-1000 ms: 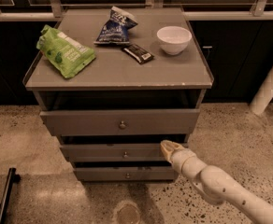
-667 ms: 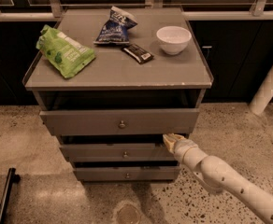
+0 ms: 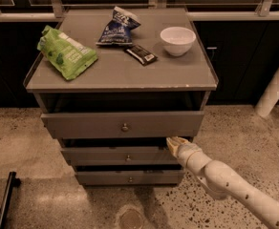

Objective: Open middle drawer

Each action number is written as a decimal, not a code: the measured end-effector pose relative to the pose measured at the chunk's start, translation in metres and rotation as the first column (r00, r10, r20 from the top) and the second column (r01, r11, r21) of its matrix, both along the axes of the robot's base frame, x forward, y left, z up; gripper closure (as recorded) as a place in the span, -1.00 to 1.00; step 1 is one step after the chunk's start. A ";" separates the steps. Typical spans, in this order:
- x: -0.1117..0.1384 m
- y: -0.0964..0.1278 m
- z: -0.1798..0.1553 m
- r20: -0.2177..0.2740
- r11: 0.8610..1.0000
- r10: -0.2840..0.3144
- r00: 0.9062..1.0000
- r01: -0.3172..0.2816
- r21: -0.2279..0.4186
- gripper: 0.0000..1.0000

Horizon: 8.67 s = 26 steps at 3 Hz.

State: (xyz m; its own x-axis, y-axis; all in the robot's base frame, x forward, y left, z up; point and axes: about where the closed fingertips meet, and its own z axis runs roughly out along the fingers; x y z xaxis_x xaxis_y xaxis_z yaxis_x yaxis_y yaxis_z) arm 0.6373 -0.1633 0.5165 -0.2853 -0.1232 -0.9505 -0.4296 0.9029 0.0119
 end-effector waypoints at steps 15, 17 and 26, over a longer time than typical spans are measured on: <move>0.028 0.002 -0.086 -0.260 0.978 0.006 0.965 -0.060 -0.200 1.00; -0.003 0.006 -0.085 -0.302 0.981 0.048 0.952 -0.101 -0.164 1.00; -0.167 0.040 -0.002 -0.183 0.969 0.087 0.979 -0.126 -0.212 1.00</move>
Offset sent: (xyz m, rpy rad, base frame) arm -0.0124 -0.0178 -0.0484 -0.0120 0.1034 -0.0993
